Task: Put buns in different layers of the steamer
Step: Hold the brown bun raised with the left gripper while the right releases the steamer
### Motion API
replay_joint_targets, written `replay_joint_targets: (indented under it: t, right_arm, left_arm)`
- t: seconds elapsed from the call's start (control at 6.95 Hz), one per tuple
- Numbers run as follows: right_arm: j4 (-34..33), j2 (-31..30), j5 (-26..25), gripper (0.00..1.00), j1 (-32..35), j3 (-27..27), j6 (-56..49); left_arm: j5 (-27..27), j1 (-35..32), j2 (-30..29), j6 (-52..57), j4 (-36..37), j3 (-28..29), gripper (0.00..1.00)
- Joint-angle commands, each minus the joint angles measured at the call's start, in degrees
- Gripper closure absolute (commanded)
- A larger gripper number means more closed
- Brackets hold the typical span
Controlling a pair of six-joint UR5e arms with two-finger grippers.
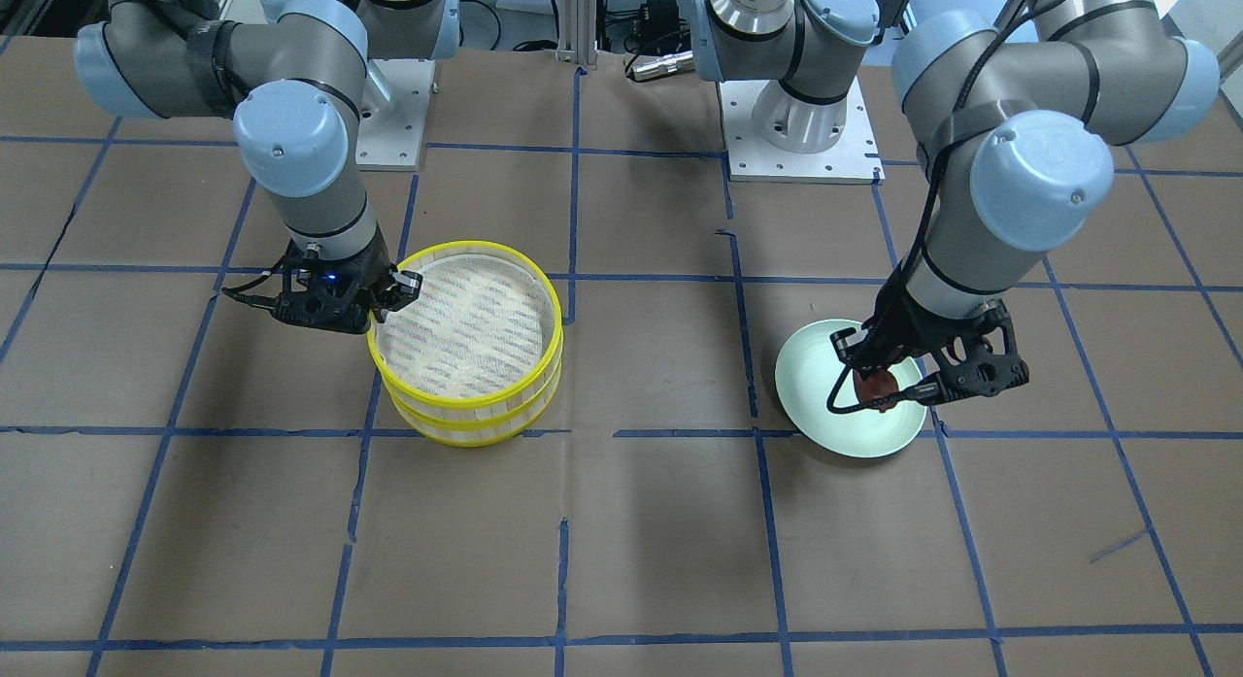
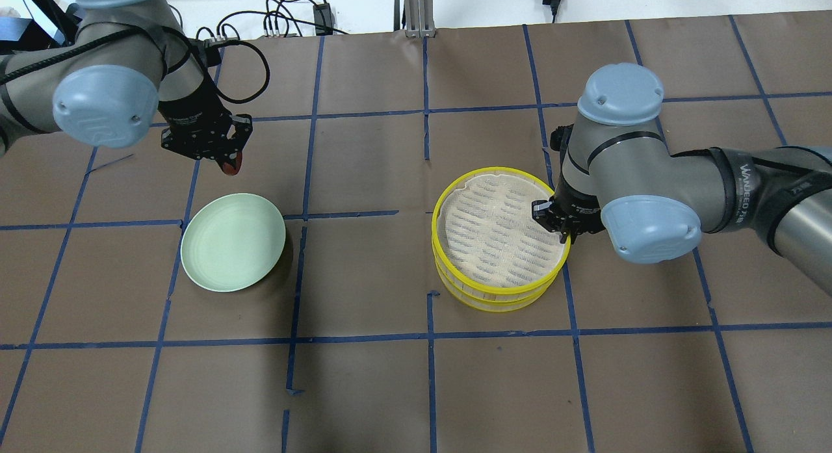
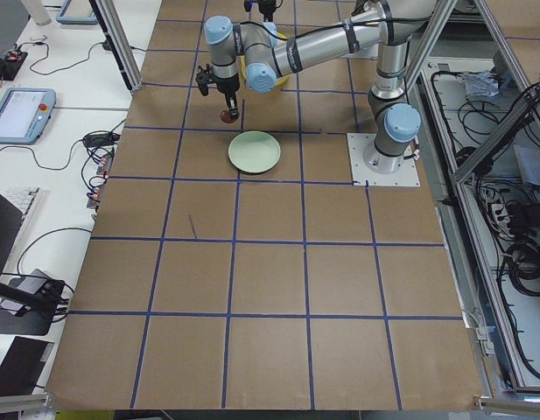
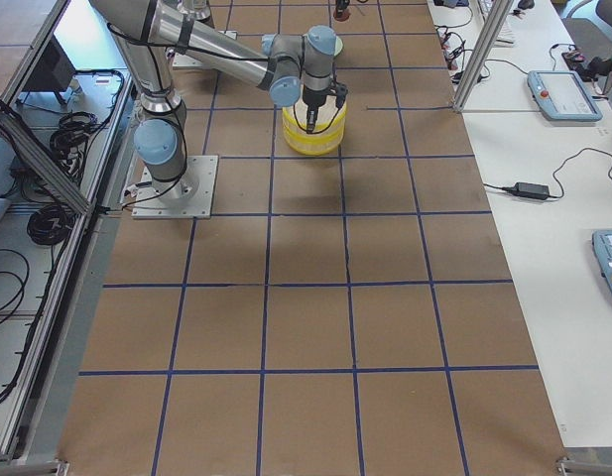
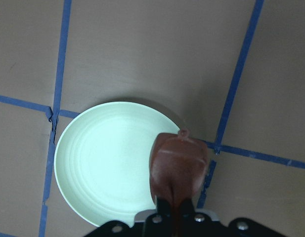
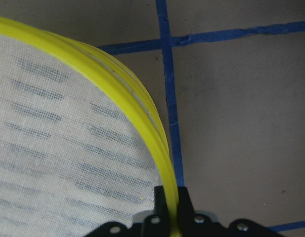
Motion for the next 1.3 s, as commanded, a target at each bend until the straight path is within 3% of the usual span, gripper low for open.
replay_joint_targets:
  t: [0.0,0.29,0.86,1.15]
  right_arm:
    - [0.0,0.0,-0.1,0.9,0.0,0.1,-0.3]
    - [0.0,-0.1,-0.5,0.91,-0.1,0.0,-7.3]
    - [-0.5,-0.4,-2.1,0.91,-0.2,-0.1,-8.3]
    - [-0.3,0.0,-1.8,0.82,-0.2,0.0,-7.7]
  left_arm:
    - [-0.1,-0.6,3.9,7.3,-2.2,0.3,0.88]
    - [-0.4,-0.6,3.9,7.4,-2.1,0.0,0.88]
    - [-0.3,-0.6,3.8,7.4,-2.1,0.0,0.88]
    - [-0.4,-0.6,3.8,7.4,-2.1,0.0,0.88]
